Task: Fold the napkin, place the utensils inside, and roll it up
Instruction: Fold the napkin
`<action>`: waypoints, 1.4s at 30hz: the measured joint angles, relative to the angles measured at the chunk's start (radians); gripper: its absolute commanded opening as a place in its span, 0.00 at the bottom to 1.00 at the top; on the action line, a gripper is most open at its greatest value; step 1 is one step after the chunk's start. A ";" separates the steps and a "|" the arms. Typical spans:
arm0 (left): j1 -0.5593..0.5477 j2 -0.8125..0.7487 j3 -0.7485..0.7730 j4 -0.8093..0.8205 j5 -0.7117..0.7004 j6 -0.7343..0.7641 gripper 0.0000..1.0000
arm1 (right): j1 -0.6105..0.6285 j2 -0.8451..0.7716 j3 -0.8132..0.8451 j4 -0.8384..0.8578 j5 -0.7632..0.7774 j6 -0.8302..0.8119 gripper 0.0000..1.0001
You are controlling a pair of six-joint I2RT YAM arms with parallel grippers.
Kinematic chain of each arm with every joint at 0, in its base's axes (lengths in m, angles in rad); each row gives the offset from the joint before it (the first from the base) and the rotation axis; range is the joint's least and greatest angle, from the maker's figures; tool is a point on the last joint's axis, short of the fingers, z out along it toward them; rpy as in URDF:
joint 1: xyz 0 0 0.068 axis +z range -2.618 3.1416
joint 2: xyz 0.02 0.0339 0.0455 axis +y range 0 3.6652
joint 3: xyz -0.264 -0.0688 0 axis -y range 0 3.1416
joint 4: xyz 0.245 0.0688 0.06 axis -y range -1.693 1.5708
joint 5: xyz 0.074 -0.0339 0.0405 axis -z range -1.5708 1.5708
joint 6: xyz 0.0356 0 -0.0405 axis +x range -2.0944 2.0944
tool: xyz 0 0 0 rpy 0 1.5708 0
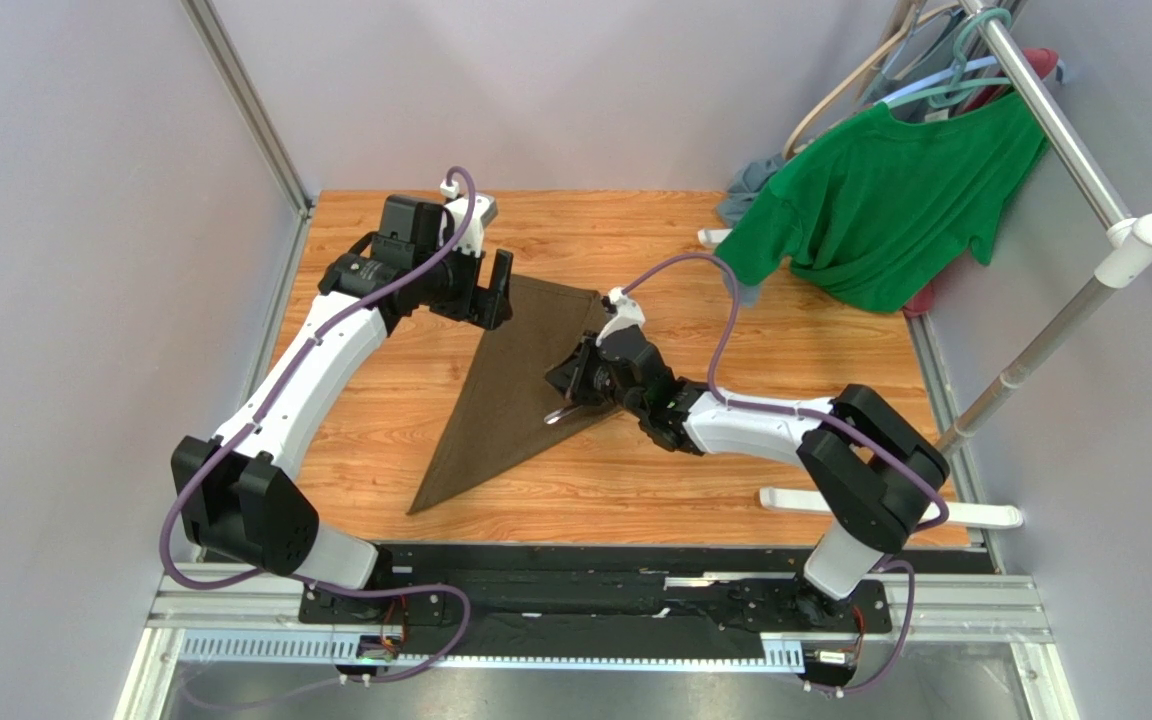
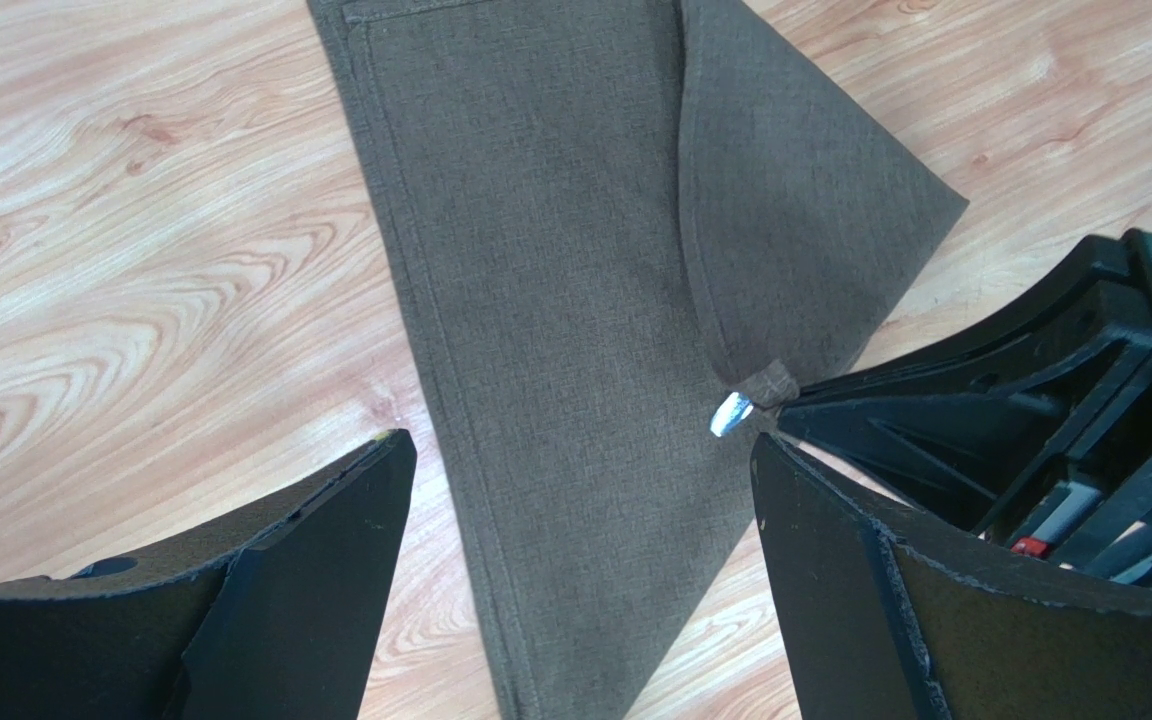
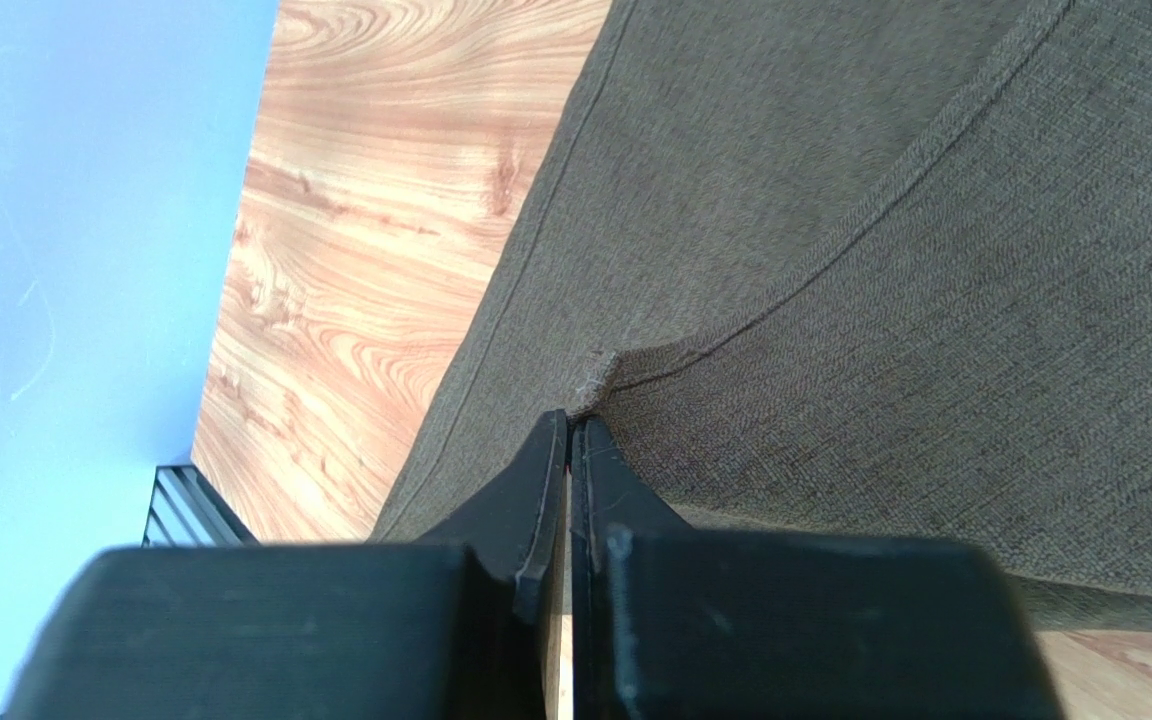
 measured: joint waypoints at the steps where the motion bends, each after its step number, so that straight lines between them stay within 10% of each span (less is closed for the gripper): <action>1: 0.000 0.000 0.000 0.000 0.000 0.000 0.91 | 0.002 0.002 0.002 0.000 -0.001 0.000 0.00; 29: 0.000 0.000 0.000 -0.001 0.007 0.000 0.91 | 0.066 0.080 0.035 -0.006 -0.021 -0.021 0.00; 34: 0.000 0.000 0.000 -0.002 0.008 0.000 0.91 | 0.079 0.080 0.032 -0.024 -0.017 -0.039 0.45; 42: 0.000 -0.004 0.000 -0.002 -0.003 -0.001 0.93 | 0.123 -0.028 -0.047 -0.069 -0.014 -0.113 0.57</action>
